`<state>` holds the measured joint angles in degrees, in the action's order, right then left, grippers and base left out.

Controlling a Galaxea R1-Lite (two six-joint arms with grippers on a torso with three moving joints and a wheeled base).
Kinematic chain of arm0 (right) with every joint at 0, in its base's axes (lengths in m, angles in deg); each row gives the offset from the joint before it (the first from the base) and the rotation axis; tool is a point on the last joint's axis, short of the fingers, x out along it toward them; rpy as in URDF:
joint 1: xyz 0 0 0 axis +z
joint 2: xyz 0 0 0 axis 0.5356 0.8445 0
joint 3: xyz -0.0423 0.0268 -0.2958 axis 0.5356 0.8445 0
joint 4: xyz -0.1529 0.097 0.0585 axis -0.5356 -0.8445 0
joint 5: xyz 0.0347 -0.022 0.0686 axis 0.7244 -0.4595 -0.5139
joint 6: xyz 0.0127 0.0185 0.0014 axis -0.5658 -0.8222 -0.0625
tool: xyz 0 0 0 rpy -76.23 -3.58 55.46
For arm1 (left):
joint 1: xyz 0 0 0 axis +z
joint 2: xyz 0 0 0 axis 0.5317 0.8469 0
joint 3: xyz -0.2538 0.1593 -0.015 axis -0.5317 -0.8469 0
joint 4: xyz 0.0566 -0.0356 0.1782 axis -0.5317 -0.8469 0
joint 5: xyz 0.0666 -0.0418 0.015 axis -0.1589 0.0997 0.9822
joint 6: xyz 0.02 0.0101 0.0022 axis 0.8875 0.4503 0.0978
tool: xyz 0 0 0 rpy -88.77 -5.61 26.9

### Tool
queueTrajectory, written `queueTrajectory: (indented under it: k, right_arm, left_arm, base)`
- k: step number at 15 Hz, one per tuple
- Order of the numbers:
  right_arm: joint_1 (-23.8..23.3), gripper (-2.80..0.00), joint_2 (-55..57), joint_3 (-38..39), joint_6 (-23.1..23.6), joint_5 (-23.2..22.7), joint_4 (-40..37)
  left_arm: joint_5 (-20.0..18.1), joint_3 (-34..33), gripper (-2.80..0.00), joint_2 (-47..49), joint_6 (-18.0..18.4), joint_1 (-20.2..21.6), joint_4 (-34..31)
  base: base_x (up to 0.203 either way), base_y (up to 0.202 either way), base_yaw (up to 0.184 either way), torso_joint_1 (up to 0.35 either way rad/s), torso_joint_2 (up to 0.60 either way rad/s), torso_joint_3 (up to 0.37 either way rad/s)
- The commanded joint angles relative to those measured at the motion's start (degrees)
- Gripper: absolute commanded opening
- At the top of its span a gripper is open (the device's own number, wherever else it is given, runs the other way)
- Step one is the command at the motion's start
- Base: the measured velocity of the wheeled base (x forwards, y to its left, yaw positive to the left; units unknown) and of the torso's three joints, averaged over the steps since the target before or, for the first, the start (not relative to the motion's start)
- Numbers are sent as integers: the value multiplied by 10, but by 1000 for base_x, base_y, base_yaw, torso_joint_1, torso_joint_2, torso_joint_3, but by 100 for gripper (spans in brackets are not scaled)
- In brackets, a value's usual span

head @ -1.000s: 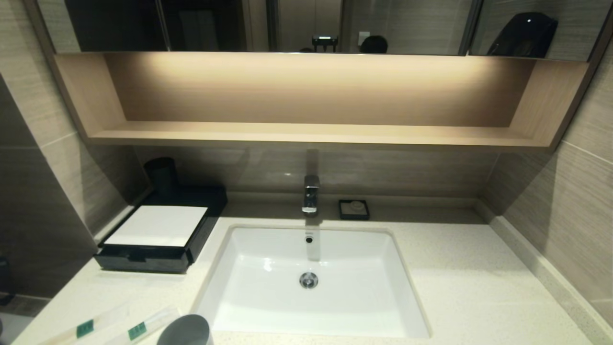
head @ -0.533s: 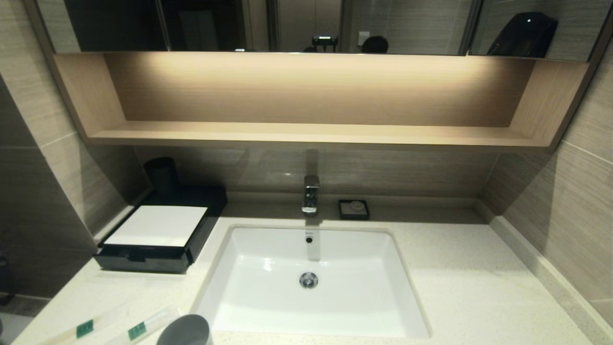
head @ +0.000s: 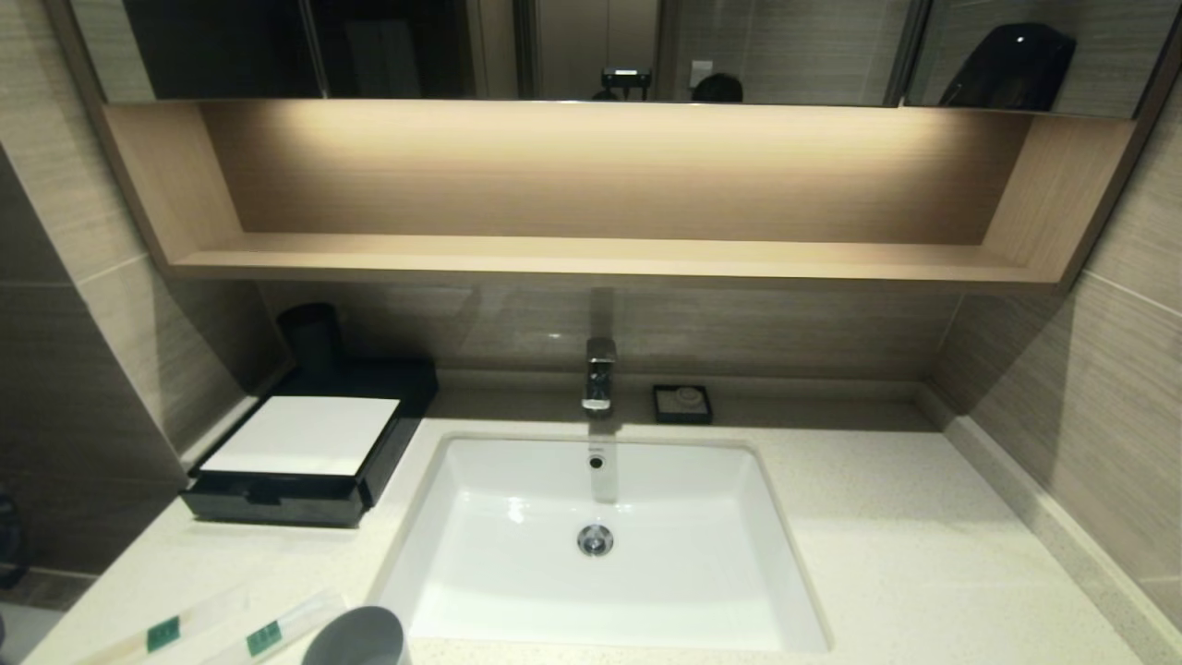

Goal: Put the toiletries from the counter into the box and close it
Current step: Pick up the cup

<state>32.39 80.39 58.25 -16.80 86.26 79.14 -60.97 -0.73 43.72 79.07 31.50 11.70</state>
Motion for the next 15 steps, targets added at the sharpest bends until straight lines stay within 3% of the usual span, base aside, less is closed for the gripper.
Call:
queueTrajectory:
  k: [1,3,5,15]
  right_arm:
    - [0,-280,0,0,0,0,0]
    - [0,-280,0,0,0,0,0]
    - [0,-280,0,0,0,0,0]
    - [0,-280,0,0,0,0,0]
  left_arm:
    - [-58,-2,-280,24,0,0,-3]
    - [-110,-4,-280,36,0,0,-13]
    - [-126,-2,-280,74,0,0,-17]
    - [-113,35,-280,276,-1,-92,-51]
  base:
    - [0,0,0,0,0,0]
    - [0,0,0,0,0,0]
    - [0,0,0,0,0,0]
    - [0,0,0,0,0,0]
